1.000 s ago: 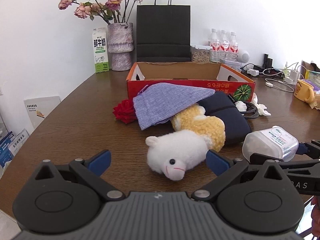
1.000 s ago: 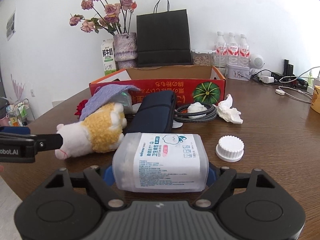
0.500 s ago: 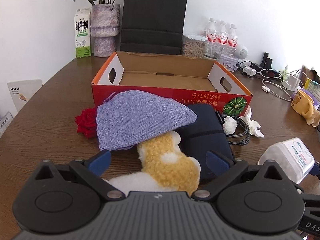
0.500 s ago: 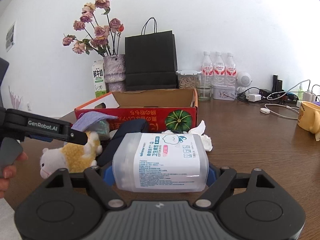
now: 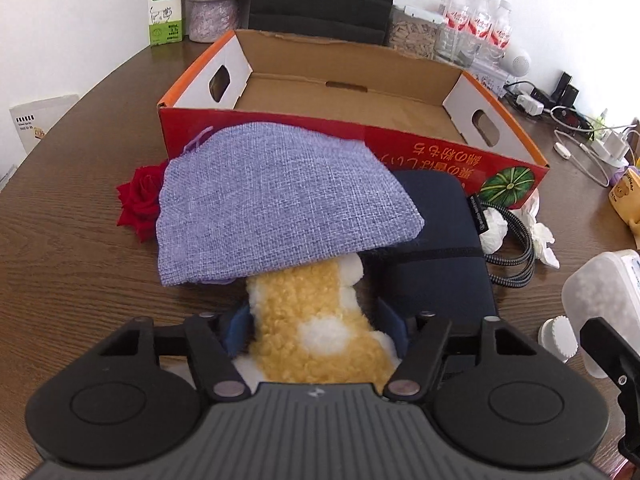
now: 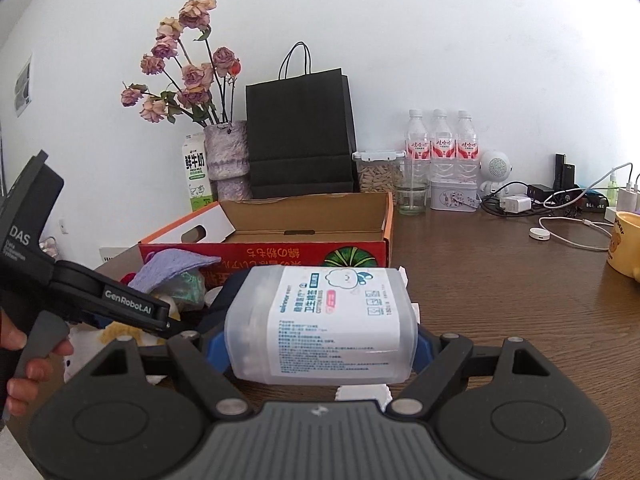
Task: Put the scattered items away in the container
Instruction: 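Carry both items into the cardboard box and open both tools to release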
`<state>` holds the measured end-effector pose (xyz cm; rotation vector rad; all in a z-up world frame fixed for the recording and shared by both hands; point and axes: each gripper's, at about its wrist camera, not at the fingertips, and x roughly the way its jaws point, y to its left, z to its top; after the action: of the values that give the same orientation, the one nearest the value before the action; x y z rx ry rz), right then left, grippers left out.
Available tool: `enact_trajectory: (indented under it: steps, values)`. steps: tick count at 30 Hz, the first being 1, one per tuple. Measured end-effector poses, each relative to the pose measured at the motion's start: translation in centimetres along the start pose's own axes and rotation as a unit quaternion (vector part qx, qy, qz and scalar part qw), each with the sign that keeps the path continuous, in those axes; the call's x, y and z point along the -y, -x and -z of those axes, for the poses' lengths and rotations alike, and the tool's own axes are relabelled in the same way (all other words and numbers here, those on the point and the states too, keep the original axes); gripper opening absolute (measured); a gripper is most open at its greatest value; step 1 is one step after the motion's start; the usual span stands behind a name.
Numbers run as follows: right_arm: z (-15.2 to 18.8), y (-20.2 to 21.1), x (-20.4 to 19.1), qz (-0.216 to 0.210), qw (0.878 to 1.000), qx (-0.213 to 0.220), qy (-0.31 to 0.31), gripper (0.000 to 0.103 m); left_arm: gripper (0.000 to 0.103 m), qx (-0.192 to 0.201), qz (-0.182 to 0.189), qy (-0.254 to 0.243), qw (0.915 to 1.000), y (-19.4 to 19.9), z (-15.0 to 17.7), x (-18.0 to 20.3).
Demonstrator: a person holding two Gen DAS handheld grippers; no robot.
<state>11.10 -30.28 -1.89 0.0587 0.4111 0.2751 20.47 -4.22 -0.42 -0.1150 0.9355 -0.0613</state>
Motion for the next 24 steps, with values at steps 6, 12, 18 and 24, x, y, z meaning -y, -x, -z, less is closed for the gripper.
enact_trajectory:
  steps: [6, 12, 18, 24]
  values:
    - [0.2, 0.3, -0.2, -0.003, 1.000, 0.002, -0.001, 0.082, 0.055, 0.003, 0.014, -0.015, 0.9998, 0.8, 0.8, -0.4]
    - [0.2, 1.2, -0.7, 0.004, 1.000, 0.008, 0.002, 0.082, 0.052, 0.019, 0.039, -0.025, 0.9987, 3.1, 2.1, -0.8]
    - [-0.2, 2.7, -1.7, 0.009, 1.000, 0.023, 0.010, 0.082, 0.052, 0.044, 0.069, -0.030, 0.9962, 6.1, 3.0, -1.0]
    - [-0.9, 4.3, -3.2, 0.012, 0.999, 0.042, 0.021, 0.082, 0.052, 0.082, 0.101, -0.035, 0.9909, 9.3, 3.4, -1.0]
